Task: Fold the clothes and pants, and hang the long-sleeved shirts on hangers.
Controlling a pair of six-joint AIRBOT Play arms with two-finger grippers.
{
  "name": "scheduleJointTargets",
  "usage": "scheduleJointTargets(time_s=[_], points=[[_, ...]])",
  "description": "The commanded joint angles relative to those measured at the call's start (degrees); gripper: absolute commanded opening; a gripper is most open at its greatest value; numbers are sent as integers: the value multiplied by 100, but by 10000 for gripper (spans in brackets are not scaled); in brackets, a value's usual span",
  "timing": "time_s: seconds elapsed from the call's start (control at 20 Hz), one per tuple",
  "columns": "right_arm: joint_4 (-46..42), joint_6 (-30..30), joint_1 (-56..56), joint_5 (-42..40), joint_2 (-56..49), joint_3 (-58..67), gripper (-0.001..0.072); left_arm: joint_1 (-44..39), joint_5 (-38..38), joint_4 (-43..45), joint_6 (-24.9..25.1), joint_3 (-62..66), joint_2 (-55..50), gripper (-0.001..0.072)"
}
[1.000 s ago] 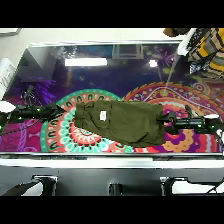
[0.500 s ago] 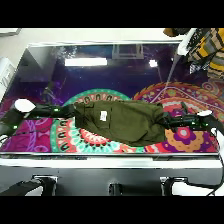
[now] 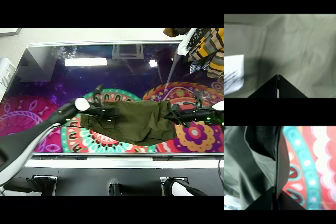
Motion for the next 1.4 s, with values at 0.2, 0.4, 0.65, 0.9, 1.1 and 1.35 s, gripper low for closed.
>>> scheduleJointTargets(time_s=[0.2, 0.4, 0.65, 0.9, 1.1, 1.35], points=[[-188, 463, 7, 592, 743, 407, 18, -905, -824, 24, -1189, 1980, -1906, 15], [-144, 560, 7, 909, 743, 1366, 18, -1158, -870, 151, -1840, 2494, -2354, 14], [-129, 671, 7, 1314, 743, 1777, 18, -1449, -717, 129, -2065, 3185, -2791, 14], [-216, 546, 7, 1106, 743, 1777, 18, -1674, -588, 44, -2382, 3346, -2992, 15], [-866, 457, 4, 1003, 743, 1799, 18, -1403, -817, -15, -2074, 3346, -2715, 15], [-1029, 483, 46, 1287, 745, 2361, 18, -369, -2326, 348, -1244, 3346, -1600, 16]])
